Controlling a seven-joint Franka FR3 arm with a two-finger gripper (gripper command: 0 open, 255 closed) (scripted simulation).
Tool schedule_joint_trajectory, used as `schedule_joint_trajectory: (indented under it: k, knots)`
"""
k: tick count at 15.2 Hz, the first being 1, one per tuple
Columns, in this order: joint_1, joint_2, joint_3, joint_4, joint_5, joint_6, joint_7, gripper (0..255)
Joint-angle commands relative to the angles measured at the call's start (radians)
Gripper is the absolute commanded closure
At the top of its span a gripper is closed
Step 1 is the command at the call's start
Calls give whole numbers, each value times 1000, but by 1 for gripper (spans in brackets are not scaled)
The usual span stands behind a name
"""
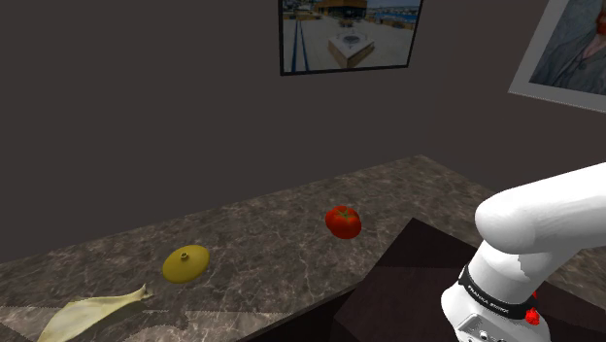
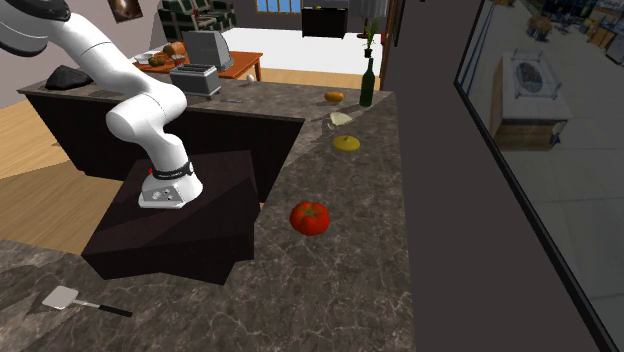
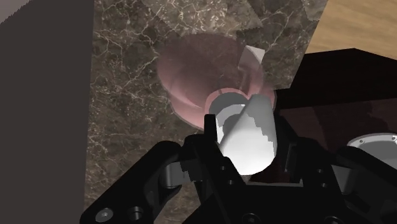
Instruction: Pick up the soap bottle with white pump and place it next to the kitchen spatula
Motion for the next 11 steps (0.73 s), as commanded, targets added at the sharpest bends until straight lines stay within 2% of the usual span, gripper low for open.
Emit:
schedule_joint_trajectory:
  k: [1,11]
  knots:
    - [-7,-7,-3,-25,-7,22,5,255]
    - [-38,-45,-27,-153,-48,132,34,255]
